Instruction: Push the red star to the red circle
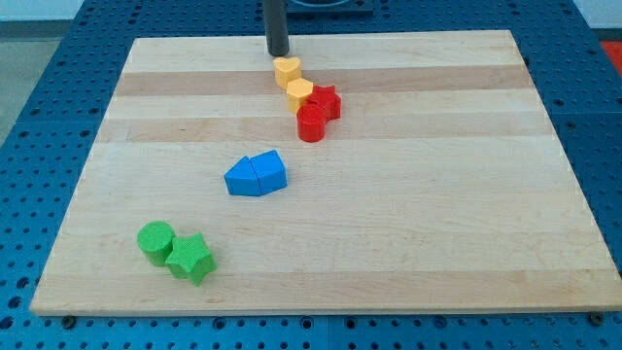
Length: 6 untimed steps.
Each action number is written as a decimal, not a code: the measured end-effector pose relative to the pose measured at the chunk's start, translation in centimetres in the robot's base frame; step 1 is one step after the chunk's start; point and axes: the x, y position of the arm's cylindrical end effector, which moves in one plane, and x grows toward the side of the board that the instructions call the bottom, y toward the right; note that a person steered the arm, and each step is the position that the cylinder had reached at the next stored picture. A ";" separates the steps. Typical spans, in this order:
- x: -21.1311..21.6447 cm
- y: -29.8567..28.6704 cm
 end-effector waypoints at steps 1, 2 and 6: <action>2.4 0.0; 2.4 0.0; 2.8 0.6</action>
